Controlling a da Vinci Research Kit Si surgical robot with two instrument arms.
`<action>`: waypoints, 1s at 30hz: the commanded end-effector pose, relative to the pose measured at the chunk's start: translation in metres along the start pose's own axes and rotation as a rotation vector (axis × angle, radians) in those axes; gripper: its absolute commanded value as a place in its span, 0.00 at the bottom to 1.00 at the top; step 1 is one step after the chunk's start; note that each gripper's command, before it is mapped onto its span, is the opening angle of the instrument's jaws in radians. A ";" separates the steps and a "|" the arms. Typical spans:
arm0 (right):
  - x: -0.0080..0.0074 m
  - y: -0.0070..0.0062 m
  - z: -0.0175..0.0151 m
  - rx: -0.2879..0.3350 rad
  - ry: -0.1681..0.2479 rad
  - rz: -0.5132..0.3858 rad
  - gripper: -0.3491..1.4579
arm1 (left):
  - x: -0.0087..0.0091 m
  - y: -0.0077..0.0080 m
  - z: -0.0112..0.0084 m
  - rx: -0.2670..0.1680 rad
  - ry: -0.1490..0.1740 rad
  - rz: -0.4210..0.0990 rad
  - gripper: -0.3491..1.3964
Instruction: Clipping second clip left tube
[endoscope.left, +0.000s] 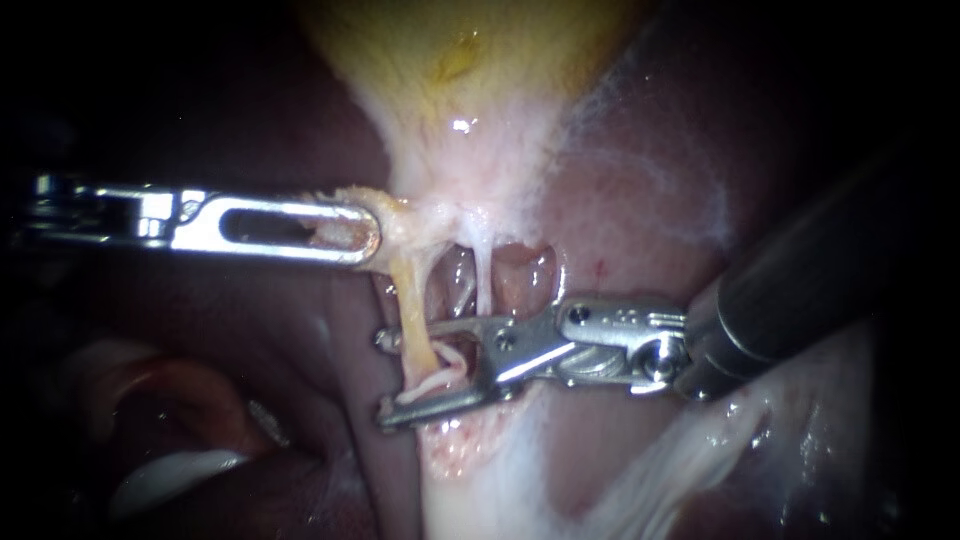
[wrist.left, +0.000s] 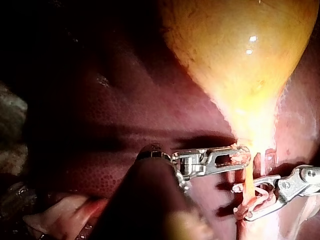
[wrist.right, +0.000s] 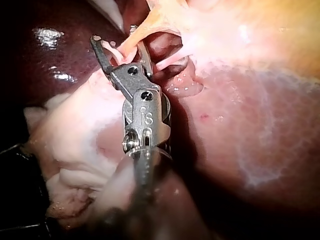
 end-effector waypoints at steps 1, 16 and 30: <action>-0.0001 -0.0001 0.0001 0.006 -0.001 0.005 0.43 | 0.0000 0.0000 0.0000 0.000 0.000 0.000 0.00; -0.0005 -0.0003 0.0005 0.031 -0.030 -0.004 0.39 | 0.0000 0.0000 0.0000 0.000 0.000 0.000 0.00; -0.0007 -0.0002 0.0000 0.019 -0.028 0.043 0.00 | 0.0000 0.0000 0.0000 0.000 0.000 0.000 0.00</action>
